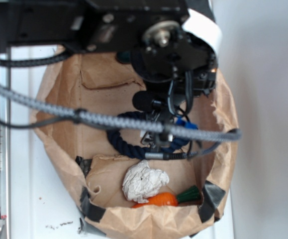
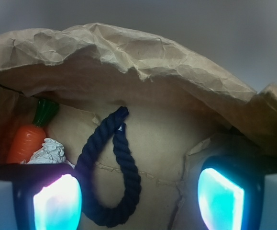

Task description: Grab the plastic pickle.

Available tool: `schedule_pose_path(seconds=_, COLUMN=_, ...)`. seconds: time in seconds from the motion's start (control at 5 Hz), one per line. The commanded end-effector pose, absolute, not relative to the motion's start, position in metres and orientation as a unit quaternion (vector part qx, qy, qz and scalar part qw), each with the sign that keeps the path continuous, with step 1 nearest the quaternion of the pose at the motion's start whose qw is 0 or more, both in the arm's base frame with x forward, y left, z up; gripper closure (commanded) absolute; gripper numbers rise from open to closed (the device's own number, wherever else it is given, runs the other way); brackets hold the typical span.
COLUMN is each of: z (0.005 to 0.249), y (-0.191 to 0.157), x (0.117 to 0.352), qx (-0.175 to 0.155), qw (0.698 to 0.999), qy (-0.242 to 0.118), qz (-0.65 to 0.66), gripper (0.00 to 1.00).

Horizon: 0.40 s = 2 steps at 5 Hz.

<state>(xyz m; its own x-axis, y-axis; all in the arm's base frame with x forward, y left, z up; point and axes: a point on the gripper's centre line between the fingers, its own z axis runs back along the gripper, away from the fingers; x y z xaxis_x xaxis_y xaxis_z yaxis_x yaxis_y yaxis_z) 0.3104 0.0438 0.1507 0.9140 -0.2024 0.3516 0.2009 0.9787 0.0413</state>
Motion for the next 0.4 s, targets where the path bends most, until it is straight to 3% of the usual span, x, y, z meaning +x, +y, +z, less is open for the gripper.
schedule_pose_path(seconds=0.0, z=0.154, y=0.057, x=0.318, qx=0.026, qw=0.978, qy=-0.188, qz=-0.089, gripper=0.0)
schedule_pose_path(seconds=0.2, z=0.149, y=0.074, x=0.311, qx=0.057, qw=0.978, qy=-0.188, qz=-0.063, gripper=0.0)
